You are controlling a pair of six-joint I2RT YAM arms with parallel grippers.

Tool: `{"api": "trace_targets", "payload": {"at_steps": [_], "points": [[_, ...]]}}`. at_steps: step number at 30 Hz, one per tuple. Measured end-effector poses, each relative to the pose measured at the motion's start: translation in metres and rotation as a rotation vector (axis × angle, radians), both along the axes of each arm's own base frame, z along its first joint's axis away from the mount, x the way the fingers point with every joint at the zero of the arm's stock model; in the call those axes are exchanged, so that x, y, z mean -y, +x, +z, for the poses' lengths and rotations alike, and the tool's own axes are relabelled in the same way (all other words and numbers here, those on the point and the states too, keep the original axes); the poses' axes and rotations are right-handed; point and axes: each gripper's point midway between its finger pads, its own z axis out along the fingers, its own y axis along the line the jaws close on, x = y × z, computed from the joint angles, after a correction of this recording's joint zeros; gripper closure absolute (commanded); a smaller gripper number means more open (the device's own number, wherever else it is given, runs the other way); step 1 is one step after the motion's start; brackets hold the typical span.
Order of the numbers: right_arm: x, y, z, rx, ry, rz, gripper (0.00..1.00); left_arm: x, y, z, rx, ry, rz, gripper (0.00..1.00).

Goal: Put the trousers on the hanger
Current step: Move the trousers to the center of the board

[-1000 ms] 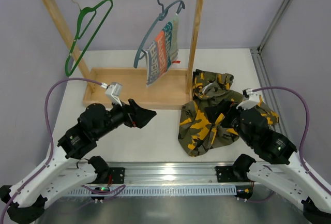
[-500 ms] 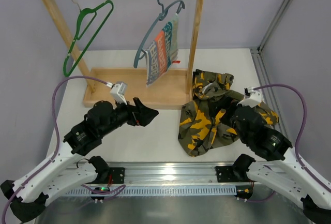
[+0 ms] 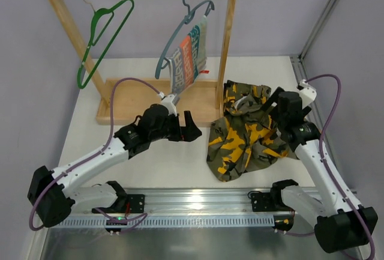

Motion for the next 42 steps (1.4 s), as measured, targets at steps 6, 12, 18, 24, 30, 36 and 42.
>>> {"api": "trace_targets", "payload": {"at_steps": [6, 12, 18, 24, 30, 36, 42], "points": [[0.023, 0.011, -0.031, -0.067, 0.062, -0.048, 0.17, 0.015, 0.008, -0.019, -0.031, 0.009, -0.024, 0.0], [0.027, 0.029, -0.055, -0.111, 0.113, -0.053, 0.19, 0.029, 0.014, -0.016, -0.038, -0.008, -0.048, 0.0], [0.024, 0.041, -0.082, -0.188, 0.122, -0.048, 0.23, 0.031, 0.017, -0.007, -0.019, -0.023, -0.043, 0.0], [0.03, 0.045, -0.089, -0.206, 0.095, -0.068, 0.23, 0.029, 0.018, -0.002, -0.008, -0.03, -0.036, 0.0], [0.032, 0.049, -0.08, -0.155, 0.067, -0.05, 0.15, 0.028, 0.017, -0.003, -0.012, -0.032, -0.033, 0.0], [0.035, 0.051, -0.07, -0.12, 0.054, -0.058, 0.12, 0.028, 0.016, -0.002, -0.017, -0.038, -0.029, 0.0], [0.036, 0.053, -0.079, -0.144, 0.043, -0.061, 0.22, 0.028, 0.016, -0.001, -0.015, -0.039, -0.029, 0.0]]}}
